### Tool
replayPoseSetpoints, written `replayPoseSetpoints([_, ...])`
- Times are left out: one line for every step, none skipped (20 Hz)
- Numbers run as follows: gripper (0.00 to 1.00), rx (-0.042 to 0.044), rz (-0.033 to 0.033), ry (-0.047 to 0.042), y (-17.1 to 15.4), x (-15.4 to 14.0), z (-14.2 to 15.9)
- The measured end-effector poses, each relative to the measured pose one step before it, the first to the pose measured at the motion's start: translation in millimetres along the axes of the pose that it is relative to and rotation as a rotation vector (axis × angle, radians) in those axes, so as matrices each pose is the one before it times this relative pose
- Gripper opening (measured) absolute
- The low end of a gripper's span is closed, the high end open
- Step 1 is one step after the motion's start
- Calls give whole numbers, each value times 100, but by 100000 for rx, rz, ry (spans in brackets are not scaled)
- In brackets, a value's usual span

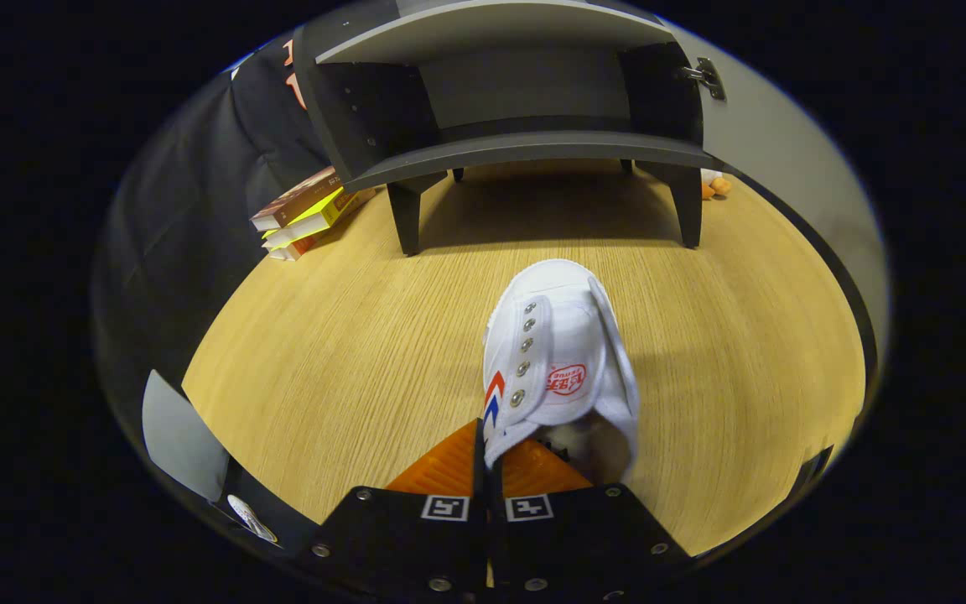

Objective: Open the shoe cabinet door, grab the shoes and put them into the shoe cabinet, then close the shoe cabinet door.

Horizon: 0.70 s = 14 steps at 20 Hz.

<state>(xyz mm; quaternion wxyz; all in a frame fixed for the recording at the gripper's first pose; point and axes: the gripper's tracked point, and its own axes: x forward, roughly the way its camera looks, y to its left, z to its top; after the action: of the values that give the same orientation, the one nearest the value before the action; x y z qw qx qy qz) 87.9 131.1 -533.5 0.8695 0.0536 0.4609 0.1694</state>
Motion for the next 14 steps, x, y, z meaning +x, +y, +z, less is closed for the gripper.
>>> replayPoseSetpoints([0,104,-786,-767,-101,-76,99])
replayPoseSetpoints([0,2018,-254,-961,32,-150,276])
replayPoseSetpoints([0,1823,111,-364,6,-211,29])
replayPoseSetpoints([0,2013,25,-1350,61,-160,632])
replayPoseSetpoints([0,256,-200,-842,-119,-311,506])
replayPoseSetpoints([0,-217,-365,-905,-2,-431,722])
replayPoseSetpoints([0,826,-260,-2039,-104,-458,1086])
replayPoseSetpoints([0,352,-408,-846,-45,-610,912])
replayPoseSetpoints([0,963,-341,-1506,21,-529,819])
replayPoseSetpoints([0,1680,-851,-2162,-26,-536,1036])
replayPoseSetpoints([0,539,-248,-526,107,-402,648])
replayPoseSetpoints([0,440,-630,-1459,-108,-620,735])
replayPoseSetpoints([0,-794,-526,-708,117,-560,511])
replayPoseSetpoints([0,-622,-413,-1677,148,-562,865])
